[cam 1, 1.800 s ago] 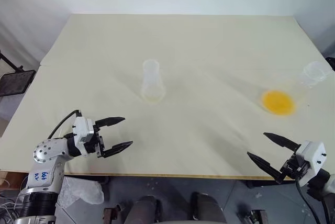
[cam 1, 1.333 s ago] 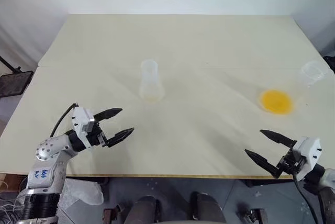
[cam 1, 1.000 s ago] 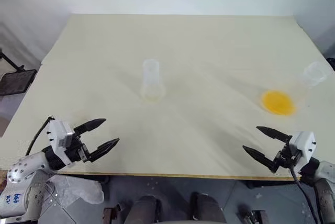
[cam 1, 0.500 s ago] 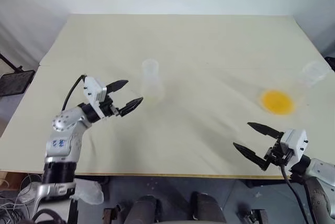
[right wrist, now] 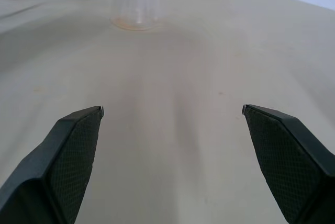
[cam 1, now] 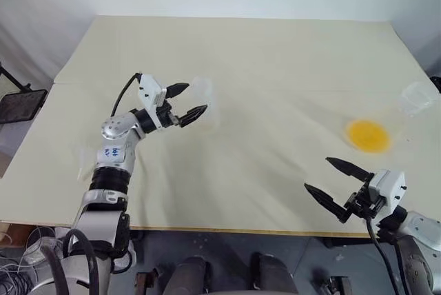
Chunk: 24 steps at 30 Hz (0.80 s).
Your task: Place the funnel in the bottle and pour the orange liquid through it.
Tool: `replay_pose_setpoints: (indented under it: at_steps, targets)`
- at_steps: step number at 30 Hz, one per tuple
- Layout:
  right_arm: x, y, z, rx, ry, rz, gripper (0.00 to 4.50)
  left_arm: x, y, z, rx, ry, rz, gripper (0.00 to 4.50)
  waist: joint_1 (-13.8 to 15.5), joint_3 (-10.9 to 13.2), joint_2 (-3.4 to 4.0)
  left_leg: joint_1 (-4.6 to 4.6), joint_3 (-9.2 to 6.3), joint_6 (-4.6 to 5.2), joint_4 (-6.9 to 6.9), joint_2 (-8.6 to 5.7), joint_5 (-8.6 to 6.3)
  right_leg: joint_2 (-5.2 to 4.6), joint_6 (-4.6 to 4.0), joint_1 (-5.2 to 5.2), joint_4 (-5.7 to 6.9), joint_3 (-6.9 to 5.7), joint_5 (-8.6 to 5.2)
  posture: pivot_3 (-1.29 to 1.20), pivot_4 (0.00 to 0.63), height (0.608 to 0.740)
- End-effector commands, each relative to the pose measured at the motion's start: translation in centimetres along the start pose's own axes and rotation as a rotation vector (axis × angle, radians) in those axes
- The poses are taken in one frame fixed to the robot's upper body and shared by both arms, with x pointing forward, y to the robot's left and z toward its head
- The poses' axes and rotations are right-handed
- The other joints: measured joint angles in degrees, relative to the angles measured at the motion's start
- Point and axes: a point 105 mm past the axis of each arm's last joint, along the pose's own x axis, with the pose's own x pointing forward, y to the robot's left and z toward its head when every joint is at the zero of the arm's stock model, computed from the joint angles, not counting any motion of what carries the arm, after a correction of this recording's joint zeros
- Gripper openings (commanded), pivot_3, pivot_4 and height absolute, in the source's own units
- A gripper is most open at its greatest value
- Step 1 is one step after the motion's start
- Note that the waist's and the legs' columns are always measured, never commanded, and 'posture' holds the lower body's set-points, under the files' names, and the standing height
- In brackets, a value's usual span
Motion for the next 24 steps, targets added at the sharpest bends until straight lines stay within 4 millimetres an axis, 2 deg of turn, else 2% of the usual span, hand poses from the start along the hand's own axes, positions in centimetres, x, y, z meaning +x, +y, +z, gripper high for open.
replay_pose_setpoints:
  at_steps: [1, 6, 7, 13, 15, 19, 24]
  targets:
    - [0.0, 0.3, 1.0, -0.032, -0.034, -0.005, 4.46, 1.0, -0.3, 0.8, 0.036, -0.029, -0.046, 4.5, 0.0, 0.0, 0.0, 0.0, 0.0, 0.0, 0.0, 0.0, 0.0, 0.0, 0.0, 0.0, -0.01, -0.01, 0.0, 0.0, 0.15, 0.74]
    - [-0.1, 0.5, 1.0, -0.034, -0.032, -0.014, 4.46, 2.4, -0.1, 0.6, 0.015, -0.002, -0.058, 4.5, 0.0, 0.0, -0.04, 0.0, 0.02, 0.01, 0.01, 0.0, 0.0, 0.0, 0.0, 0.0, 0.0, -0.02, 0.0, 0.0, 0.15, 0.74]
    - [-0.1, 0.5, 1.1, -0.035, -0.032, -0.015, 4.5, 2.5, 0.0, 0.6, 0.009, -0.001, -0.052, 4.09, 0.0, 0.0, -0.08, -0.01, 0.02, 0.02, 0.01, 0.0, 0.01, 0.0, 0.01, 0.0, -0.01, -0.02, 0.0, 0.0, 0.15, 0.74]
    - [-0.2, 0.5, 1.3, -0.037, -0.036, -0.021, 4.5, 2.0, 0.6, 0.6, -0.003, 0.002, -0.047, 2.38, -0.1, 0.1, -0.09, -0.01, 0.01, 0.03, 0.02, 0.0, 0.01, 0.0, 0.01, 0.0, 0.01, -0.02, 0.0, 0.0, 0.15, 0.74]
    - [-0.1, 0.4, 1.5, -0.037, -0.04, -0.019, 4.5, 1.8, 0.7, 0.7, 0.001, 0.0, -0.052, 2.35, -0.1, 0.1, -0.09, -0.01, 0.01, 0.03, 0.03, 0.0, 0.01, 0.0, 0.01, 0.0, 0.02, -0.02, 0.0, 0.0, 0.15, 0.74]
    - [0.3, -0.5, 3.1, -0.009, -0.107, -0.059, 4.5, 1.7, 0.1, 1.3, 0.016, -0.025, -0.104, 2.35, -0.2, 0.1, -0.1, -0.01, 0.01, 0.03, 0.04, 0.01, 0.01, 0.0, 0.01, 0.0, 0.02, -0.02, 0.0, 0.0, 0.15, 0.74]
    - [0.3, -0.7, 3.6, 0.007, -0.126, -0.061, 4.5, 2.5, -1.9, 3.2, 0.055, -0.09, -0.247, 2.35, 0.1, 0.1, -0.15, -0.09, -0.09, 0.03, 0.08, 0.01, 0.01, 0.0, 0.01, -0.01, 0.02, -0.09, 0.01, 0.0, 0.15, 0.74]
